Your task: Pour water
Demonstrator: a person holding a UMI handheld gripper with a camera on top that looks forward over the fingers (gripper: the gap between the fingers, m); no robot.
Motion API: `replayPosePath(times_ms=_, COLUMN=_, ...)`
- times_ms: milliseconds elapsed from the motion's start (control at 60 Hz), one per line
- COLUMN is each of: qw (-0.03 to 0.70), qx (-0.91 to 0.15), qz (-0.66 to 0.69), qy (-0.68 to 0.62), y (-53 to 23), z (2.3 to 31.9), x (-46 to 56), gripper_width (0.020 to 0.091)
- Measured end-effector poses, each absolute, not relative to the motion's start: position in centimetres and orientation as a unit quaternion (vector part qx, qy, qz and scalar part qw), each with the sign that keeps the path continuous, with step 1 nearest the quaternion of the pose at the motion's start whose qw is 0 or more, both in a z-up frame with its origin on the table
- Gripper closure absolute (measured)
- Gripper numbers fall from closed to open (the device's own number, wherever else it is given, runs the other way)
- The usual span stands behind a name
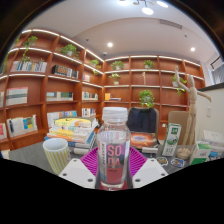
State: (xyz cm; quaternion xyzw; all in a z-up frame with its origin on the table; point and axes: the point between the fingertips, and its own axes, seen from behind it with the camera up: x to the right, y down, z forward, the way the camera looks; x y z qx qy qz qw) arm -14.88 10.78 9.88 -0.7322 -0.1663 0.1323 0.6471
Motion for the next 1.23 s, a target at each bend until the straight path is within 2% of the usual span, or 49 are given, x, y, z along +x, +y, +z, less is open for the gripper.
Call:
replayPosePath(times_ms=133, qw=0.631, qx=-0.746, qz=0.132, qy=-0.165, y=10.7, z=9.2, x=-14.7, gripper_width=0.0572)
replayPosePath(times_ms=167, qw=0.621, qx=-0.757, qz=0.133, qy=-0.156, y=10.5, z=8.6, x=-14.3, gripper_width=0.0491)
replayPosePath(times_ms=183, qw=0.617, qx=-0.761, qz=0.133, qy=-0.15, y=10.4, z=8.4, x=-14.1, gripper_width=0.0412)
replayPosePath(times_ms=217, qw=0.614, qx=-0.766, qz=0.136, qy=-0.136, y=9.9, z=8.2, x=-13.8, gripper_width=0.0333)
replayPosePath(times_ms=267, qw=0.612, qx=-0.769, qz=0.139, qy=-0.123, y=9.0, z=8.3, x=-13.1, gripper_width=0.0262)
replayPosePath(times_ms=417, qw=0.609, qx=-0.778, qz=0.122, qy=-0.093, y=4.8, z=8.9, x=-10.0, gripper_width=0.0273)
replayPosePath(times_ms=733, qw=0.602, qx=-0.799, qz=0.007, qy=-0.021, y=-2.7, z=11.1, x=-0.1, gripper_width=0.0242)
replayPosePath(times_ms=1050, qw=0.619, qx=-0.785, qz=0.011, qy=-0.001, y=-6.3, z=13.9, x=2.0, gripper_width=0.0239)
replayPosePath(times_ms=1233, qw=0.621, qx=-0.784, qz=0.015, qy=0.005, y=-6.4, z=13.9, x=2.1, gripper_width=0.024)
